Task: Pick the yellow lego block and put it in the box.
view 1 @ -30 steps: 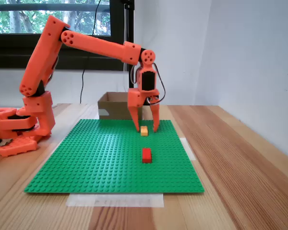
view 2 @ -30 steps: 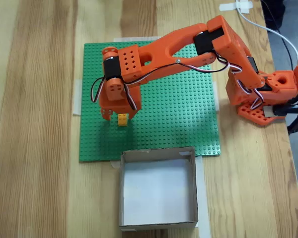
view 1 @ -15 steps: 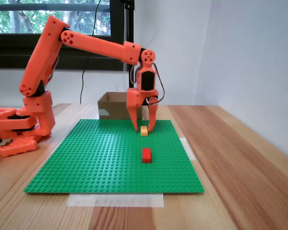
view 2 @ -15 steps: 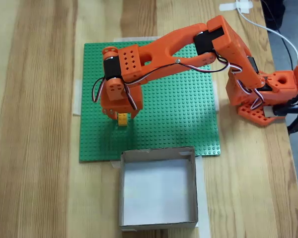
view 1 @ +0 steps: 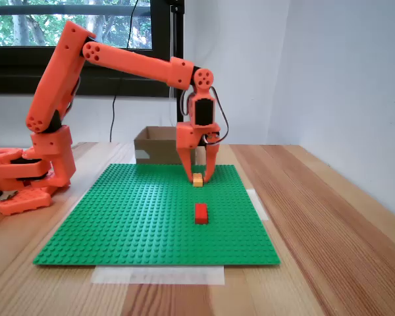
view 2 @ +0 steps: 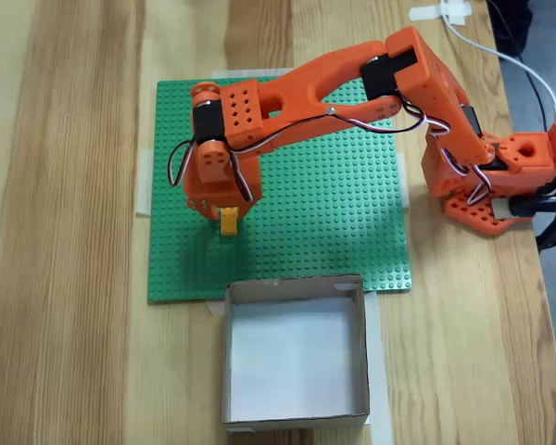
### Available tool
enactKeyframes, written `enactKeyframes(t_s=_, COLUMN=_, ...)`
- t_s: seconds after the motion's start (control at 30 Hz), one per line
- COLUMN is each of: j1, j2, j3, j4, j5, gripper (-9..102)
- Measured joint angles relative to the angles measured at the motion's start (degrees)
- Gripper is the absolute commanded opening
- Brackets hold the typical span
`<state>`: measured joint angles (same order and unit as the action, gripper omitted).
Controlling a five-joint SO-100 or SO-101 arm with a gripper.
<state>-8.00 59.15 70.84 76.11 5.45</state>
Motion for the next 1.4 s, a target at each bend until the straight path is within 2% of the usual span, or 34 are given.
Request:
enactKeyframes(t_s=0.77, j1=-0.9, j2=0.0, j3=0.2, j4=0.6, j5=2.3, gripper=12)
enactKeyframes(t_s=1.23, j1=-0.8, j2=0.0, j3=1.8, j4=-2.4, j5=0.0, gripper=0)
enactKeyframes(t_s=1.4, j1=-0.4, j2=0.3, j3=2.7, j4=-2.9, j5=-0.1, gripper=-1)
